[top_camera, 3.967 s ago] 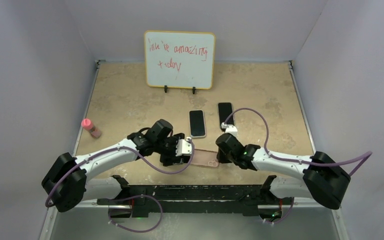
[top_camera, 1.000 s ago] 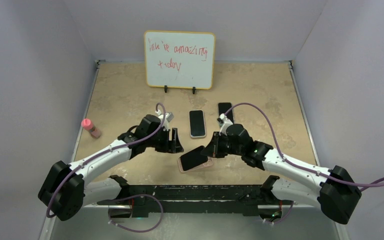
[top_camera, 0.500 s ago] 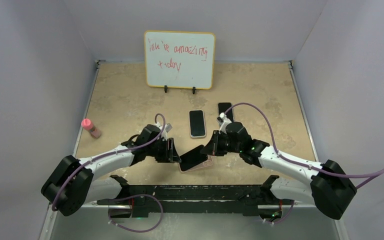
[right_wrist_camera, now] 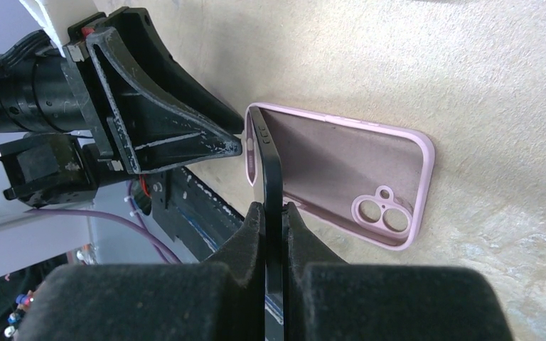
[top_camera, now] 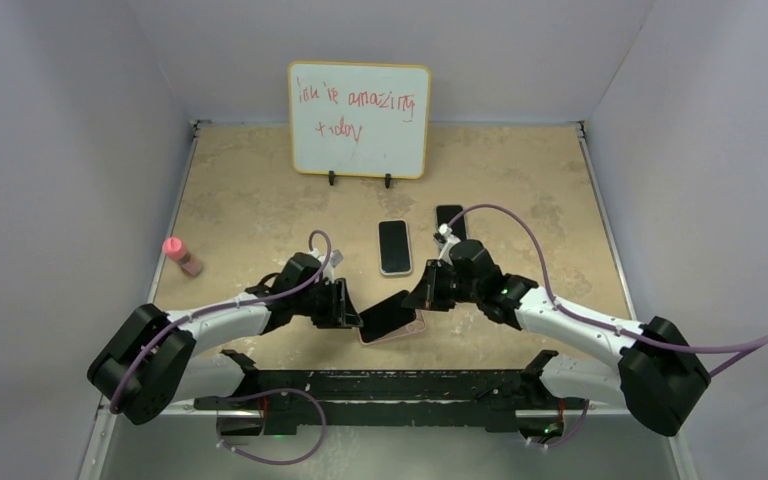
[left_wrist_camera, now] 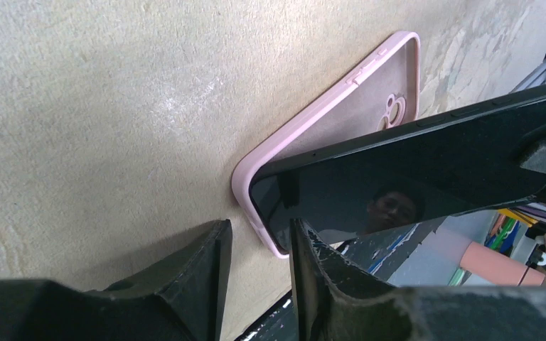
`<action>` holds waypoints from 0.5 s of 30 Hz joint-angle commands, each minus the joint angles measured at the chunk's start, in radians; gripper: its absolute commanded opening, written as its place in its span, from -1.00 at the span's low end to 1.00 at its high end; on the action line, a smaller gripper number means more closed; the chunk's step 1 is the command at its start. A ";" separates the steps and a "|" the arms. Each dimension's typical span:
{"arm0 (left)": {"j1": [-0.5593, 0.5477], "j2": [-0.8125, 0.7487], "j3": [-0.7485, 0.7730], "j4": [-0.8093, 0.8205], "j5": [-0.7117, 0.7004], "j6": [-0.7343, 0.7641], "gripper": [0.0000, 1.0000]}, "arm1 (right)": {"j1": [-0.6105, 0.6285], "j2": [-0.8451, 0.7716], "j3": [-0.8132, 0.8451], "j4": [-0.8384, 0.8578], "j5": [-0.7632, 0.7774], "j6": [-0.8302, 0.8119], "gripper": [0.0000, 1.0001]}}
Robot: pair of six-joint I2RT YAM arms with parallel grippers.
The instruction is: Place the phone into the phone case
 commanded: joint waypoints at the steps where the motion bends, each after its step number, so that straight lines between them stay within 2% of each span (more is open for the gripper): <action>1: 0.000 0.013 0.003 0.041 -0.020 -0.026 -0.30 | -0.007 0.015 0.036 -0.129 0.045 -0.017 -1.00; 15: 0.001 0.064 -0.002 0.022 -0.050 -0.011 -0.73 | -0.014 0.000 0.038 -0.198 0.098 -0.019 -1.00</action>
